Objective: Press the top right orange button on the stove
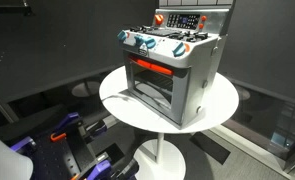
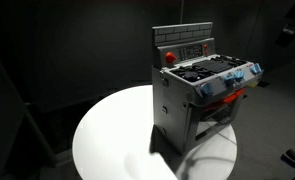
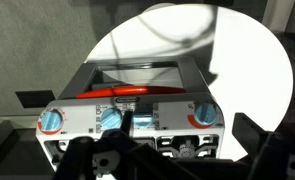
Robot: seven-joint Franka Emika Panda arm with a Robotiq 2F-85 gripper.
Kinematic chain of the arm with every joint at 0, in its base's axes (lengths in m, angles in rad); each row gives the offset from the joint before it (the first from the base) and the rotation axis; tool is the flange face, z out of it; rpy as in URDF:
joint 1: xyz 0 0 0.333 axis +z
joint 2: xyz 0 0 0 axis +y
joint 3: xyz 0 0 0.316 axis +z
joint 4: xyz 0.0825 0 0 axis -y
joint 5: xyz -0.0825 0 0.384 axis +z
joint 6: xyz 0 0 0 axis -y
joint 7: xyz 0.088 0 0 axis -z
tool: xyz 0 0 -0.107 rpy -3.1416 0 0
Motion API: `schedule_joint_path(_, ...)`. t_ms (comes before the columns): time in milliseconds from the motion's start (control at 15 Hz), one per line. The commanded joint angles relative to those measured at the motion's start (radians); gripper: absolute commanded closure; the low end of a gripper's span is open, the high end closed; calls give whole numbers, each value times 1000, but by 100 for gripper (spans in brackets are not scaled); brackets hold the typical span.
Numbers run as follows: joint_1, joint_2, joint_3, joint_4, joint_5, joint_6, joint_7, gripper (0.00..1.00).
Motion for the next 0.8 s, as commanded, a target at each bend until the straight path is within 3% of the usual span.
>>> schedule_joint_path(0,9,2,-8,3,-7,-3,5,0)
schedule_joint_path(267,9,2,-8,3,-7,-3,5,0)
schedule_joint_path(733,-67,57,-25,84,-68,10,29,0)
